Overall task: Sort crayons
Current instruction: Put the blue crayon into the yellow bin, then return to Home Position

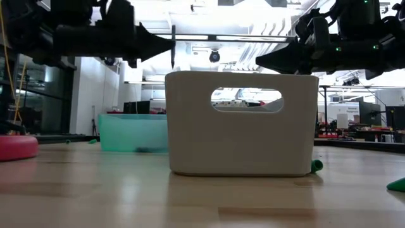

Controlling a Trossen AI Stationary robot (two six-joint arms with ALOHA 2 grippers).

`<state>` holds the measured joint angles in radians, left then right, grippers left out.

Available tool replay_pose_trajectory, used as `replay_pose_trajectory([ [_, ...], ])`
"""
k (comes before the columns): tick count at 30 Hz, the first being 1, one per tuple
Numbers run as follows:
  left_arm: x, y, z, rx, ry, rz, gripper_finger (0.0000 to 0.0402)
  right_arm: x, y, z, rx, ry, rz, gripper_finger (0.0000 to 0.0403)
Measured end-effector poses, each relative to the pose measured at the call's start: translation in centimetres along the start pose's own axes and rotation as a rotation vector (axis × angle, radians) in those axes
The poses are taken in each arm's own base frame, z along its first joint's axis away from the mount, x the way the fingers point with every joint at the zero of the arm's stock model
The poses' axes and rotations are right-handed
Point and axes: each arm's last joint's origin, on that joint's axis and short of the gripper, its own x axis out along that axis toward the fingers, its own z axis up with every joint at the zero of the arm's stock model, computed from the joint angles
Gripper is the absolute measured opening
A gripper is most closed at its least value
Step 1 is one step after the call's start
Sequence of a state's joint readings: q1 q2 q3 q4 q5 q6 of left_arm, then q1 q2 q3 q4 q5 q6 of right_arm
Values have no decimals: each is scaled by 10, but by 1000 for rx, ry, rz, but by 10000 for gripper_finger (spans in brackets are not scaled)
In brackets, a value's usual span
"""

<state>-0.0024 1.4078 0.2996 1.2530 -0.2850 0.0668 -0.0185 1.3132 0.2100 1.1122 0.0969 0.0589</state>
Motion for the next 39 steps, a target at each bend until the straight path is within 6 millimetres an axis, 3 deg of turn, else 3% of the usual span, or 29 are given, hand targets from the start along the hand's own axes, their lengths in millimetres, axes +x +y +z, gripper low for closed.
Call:
replay_pose_trajectory([
  [4, 3, 14, -1, -74, 1, 146, 0, 0, 0, 1, -14, -9, -1, 0],
  [8, 23, 43, 3, -197, 38, 249, 0, 0, -4, 3, -12, -33, -35, 0],
  [14, 66, 90, 4, -294, 454, 319, 0, 0, -10, 7, -9, -73, -92, 0],
  [17, 80, 102, 6, -302, 484, 366, 0, 1, -11, 7, -8, -71, -95, 0],
  [24, 99, 116, -9, -365, 516, 412, 9, 1, -11, 6, -6, -58, -95, 0],
  [29, 102, 121, -20, -389, 548, 415, 50, 1, -11, 6, 11, -58, -90, 0],
  [33, 100, 122, -8, -391, 521, 412, 100, 1, -11, 6, 17, -58, -87, 0],
  [39, 85, 119, 29, -349, 510, 343, 164, 1, -11, 6, 18, -58, -88, 0],
])
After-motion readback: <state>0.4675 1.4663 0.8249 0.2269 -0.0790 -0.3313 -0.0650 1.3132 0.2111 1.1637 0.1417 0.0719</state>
